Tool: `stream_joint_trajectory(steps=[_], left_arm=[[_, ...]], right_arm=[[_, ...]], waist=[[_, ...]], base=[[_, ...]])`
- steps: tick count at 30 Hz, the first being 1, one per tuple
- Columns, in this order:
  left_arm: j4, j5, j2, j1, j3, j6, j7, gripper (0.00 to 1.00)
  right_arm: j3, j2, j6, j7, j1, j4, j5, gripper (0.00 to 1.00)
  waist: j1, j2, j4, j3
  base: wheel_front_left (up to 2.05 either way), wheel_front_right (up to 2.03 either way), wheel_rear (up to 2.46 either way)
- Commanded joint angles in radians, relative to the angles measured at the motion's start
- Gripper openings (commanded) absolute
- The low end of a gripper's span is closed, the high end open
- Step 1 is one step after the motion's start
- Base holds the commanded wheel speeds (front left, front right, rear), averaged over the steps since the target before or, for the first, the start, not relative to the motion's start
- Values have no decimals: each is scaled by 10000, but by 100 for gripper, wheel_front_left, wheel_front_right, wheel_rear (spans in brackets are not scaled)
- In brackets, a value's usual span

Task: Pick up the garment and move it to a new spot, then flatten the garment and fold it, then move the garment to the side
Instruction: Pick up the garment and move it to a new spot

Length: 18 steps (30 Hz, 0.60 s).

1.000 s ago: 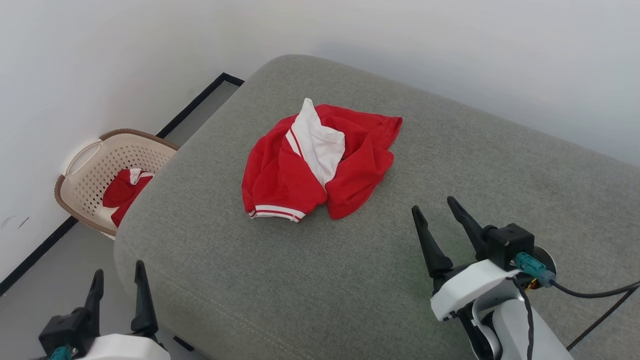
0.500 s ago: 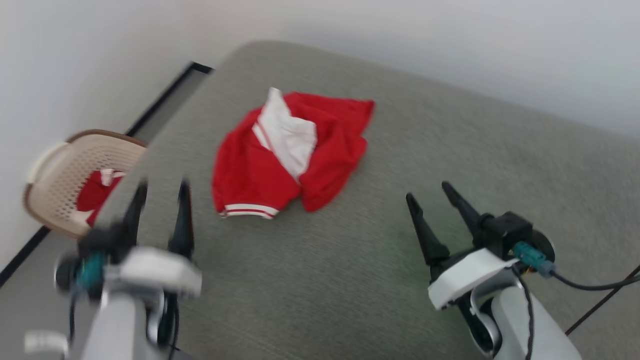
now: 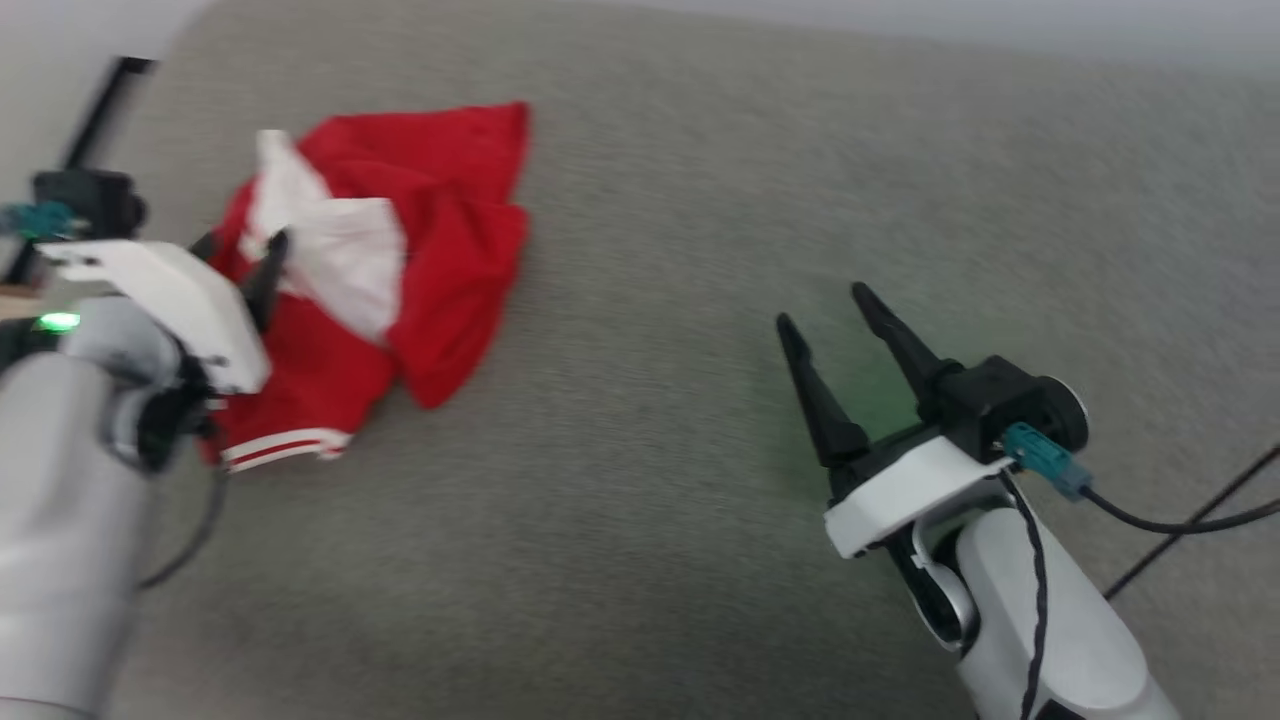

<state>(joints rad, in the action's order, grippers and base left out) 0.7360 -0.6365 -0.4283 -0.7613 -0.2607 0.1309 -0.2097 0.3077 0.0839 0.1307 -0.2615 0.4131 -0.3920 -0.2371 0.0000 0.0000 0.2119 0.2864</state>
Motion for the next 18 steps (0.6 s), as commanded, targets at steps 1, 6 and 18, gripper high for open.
stream_joint_trajectory(steps=[1,6,18], left_arm=[[89,-630,-599,-292,-401,-13,-837,100],[202,-1897,-1455,-500,-1042,-12,-2441,100],[982,-3763,-2093,-546,-2281,-10,-3937,100]], right_arm=[[117,-71,1,-49,180,82,34,100],[299,-134,1,-49,349,169,9,100],[863,-306,1,-49,878,535,-62,100]], waist=[[0,0,-865,715],[0,0,-1331,1097],[0,0,-2445,2217]], base=[[0,0,0],[0,0,0],[0,0,0]])
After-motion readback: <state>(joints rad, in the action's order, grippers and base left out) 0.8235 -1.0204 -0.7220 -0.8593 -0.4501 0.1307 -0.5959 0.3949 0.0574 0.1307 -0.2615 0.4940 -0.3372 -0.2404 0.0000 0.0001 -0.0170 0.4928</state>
